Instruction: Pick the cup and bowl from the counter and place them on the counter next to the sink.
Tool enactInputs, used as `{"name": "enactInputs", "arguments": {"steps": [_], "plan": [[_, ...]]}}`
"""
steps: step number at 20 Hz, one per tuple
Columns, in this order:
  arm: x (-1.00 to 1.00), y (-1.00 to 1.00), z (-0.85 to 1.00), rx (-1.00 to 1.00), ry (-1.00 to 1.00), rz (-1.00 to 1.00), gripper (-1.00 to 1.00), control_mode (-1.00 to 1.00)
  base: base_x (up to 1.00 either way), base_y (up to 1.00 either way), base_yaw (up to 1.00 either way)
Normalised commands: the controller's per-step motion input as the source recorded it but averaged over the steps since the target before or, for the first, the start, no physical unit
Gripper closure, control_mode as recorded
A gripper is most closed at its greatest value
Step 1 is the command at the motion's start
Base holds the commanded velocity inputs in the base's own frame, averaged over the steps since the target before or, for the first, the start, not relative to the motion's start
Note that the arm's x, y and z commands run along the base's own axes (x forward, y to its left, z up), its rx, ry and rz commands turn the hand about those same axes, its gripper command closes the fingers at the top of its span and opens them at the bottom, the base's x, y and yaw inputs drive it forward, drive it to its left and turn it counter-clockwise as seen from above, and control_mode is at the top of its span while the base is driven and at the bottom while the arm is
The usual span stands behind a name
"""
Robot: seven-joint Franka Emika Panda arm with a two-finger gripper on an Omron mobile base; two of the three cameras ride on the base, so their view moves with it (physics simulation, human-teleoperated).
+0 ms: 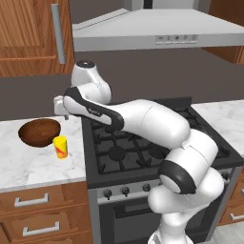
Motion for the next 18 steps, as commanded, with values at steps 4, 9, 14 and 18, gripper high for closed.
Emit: {"name": "enactInputs", "arguments": {"steps": [4,9,14,18], "plan": [[0.11,0.01,-0.26,0.00,0.00,0.00,-1.00,-1.00,0.00,0.00,0.00],[0.26,0.07,-0.21,0.00,0.00,0.00,-1.00,-1.00,0.00,0.00,0.00],[0.31,0.23,-0.11,0.00,0.00,0.00,-1.00,-1.00,0.00,0.00,0.00],[0.29,0.30,-0.09,0.00,0.00,0.00,-1.00,-1.00,0.00,0.00,0.00]]}}
